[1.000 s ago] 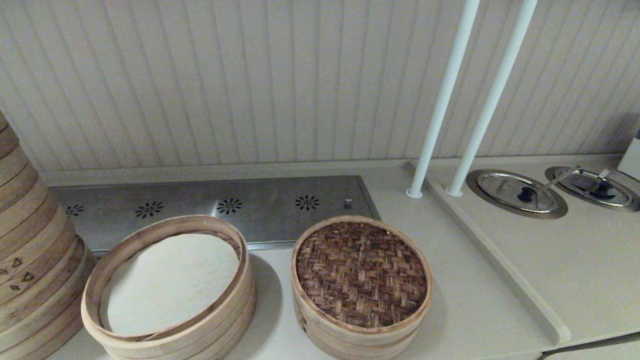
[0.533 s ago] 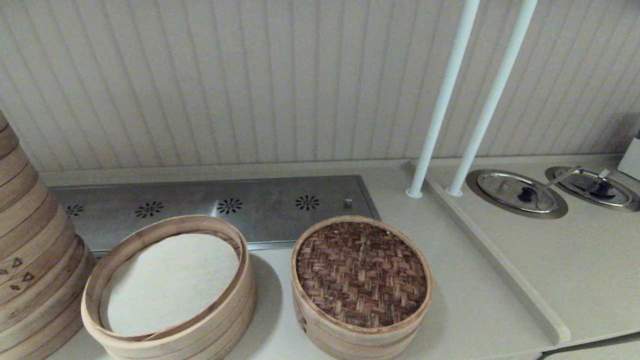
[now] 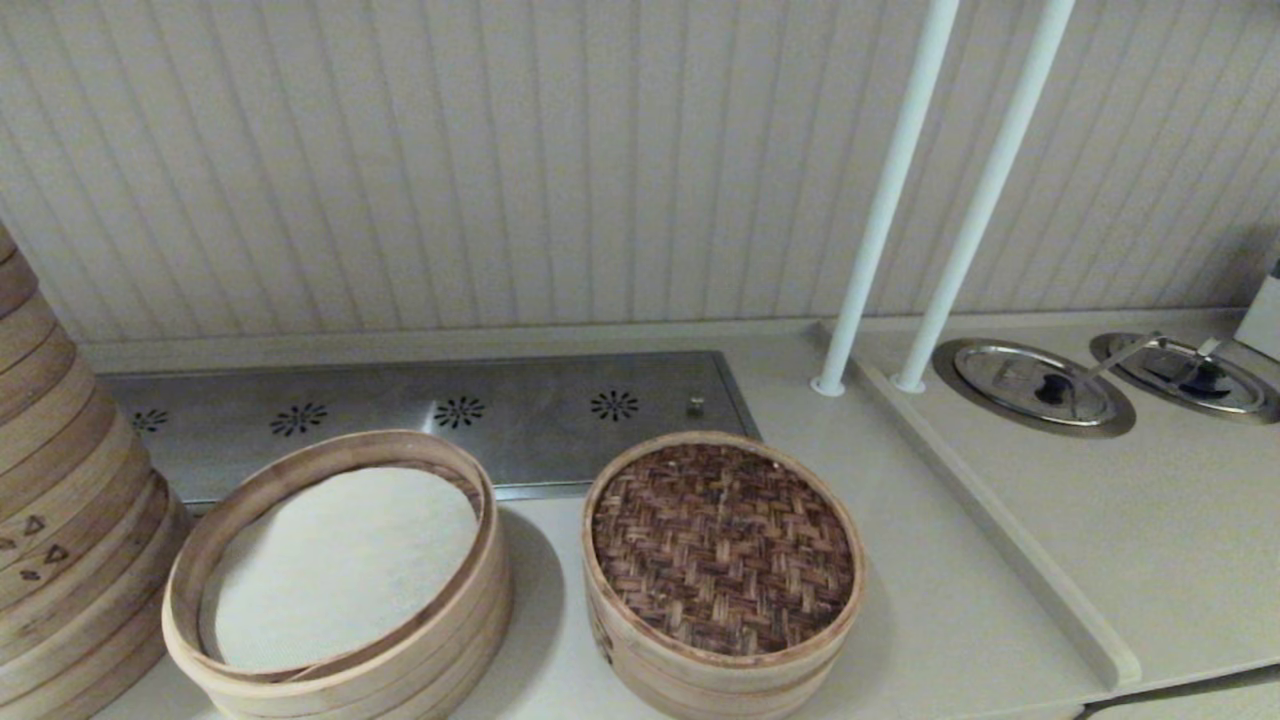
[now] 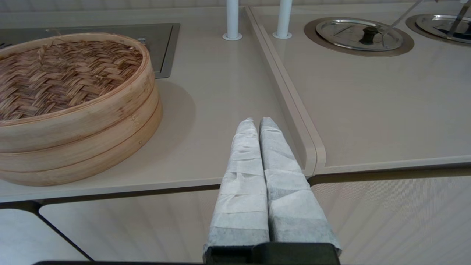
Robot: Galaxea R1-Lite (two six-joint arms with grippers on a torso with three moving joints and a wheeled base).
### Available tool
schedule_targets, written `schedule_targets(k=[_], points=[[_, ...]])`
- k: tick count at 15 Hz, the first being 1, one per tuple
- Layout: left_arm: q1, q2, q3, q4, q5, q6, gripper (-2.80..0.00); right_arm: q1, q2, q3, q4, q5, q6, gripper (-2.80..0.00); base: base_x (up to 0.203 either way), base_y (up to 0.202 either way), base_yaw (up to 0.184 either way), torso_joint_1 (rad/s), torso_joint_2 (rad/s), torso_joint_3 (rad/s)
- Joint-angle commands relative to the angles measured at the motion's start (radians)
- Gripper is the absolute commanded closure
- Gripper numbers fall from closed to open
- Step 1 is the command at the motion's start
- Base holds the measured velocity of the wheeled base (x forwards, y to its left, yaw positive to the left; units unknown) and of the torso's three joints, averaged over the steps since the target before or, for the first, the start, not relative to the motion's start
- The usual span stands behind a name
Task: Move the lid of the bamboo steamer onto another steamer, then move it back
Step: Pick up the steamer
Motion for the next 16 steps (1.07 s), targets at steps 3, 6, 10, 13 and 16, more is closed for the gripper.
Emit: schedule_targets(k=[3,6,10,13,16], points=[[-0.115,0.399,-0.317,0.001,-0.006,-0.004,0.0,0.0,0.0,0.003,0.0,0.0,0.002,0.0,0.0,0.0,0.0,0.0,0.0,0.0],[-0.201,0.666,-0.568,0.072,-0.005,-0.02,0.0,0.0,0.0,0.003,0.0,0.0,0.001,0.0,0.0,0.0,0.0,0.0,0.0,0.0],[-0.398,0.974,-0.85,0.254,-0.006,-0.061,0.0,0.0,0.001,0.003,0.0,0.0,0.0,0.0,0.0,0.0,0.0,0.0,0.0,0.0],[-0.532,1.194,-0.987,0.325,-0.005,-0.128,0.0,0.0,0.001,0.003,0.0,0.0,0.001,0.0,0.0,0.0,0.0,0.0,0.0,0.0],[-0.689,1.401,-1.137,0.392,-0.002,-0.218,0.0,0.0,0.0,0.003,0.0,0.0,0.001,0.0,0.0,0.0,0.0,0.0,0.0,0.0]])
